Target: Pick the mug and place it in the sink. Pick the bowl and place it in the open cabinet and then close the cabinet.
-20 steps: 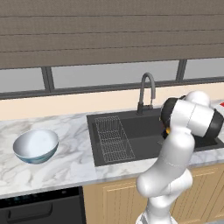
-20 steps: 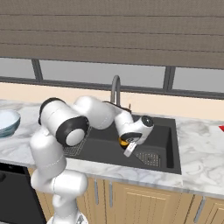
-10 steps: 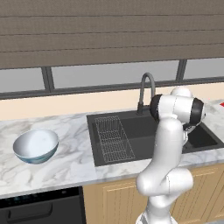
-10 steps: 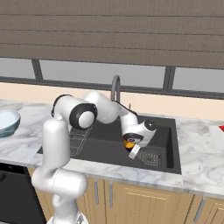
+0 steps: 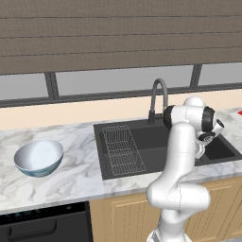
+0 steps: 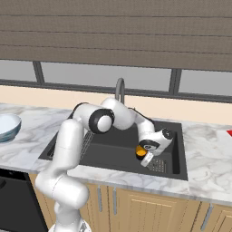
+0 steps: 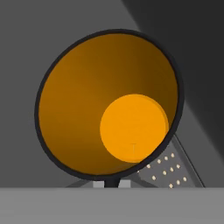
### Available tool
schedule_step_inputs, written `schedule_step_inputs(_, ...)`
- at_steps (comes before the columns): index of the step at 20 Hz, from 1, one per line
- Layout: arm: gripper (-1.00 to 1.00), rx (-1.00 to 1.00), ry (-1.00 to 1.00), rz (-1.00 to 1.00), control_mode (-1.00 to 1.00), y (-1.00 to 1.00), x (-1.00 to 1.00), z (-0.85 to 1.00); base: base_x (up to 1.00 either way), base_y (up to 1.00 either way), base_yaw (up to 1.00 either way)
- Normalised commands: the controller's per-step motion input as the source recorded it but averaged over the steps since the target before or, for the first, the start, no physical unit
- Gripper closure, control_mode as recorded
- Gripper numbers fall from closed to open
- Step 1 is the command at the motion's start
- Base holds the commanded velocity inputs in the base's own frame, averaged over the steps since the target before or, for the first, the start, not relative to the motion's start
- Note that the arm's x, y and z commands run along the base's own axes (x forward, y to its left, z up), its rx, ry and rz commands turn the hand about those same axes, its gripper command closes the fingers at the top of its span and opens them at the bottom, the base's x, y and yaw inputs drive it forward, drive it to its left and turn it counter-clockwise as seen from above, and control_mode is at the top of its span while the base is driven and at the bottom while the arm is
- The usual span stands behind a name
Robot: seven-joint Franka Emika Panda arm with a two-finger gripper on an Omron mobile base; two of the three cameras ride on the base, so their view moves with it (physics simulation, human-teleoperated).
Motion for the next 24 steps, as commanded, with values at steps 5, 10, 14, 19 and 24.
schedule_step_inputs(5,1.0,0.0,0.03,0.0,-1.0,0.0,0.48,-0.38,0.0,0.0,0.0)
schedule_step_inputs(10,1.0,0.0,0.01,-0.01,-1.0,0.0,0.43,-0.48,0.0,0.0,0.0)
schedule_step_inputs(14,1.0,0.0,0.02,-0.01,-1.0,0.0,0.28,-0.64,0.0,0.0,0.0)
schedule_step_inputs(19,1.0,0.0,0.04,-0.03,-1.0,0.01,0.28,-0.68,0.0,0.0,0.0)
schedule_step_inputs(24,-1.0,-0.02,0.0,-0.03,-1.0,0.07,0.11,-0.04,0.0,0.0,0.0)
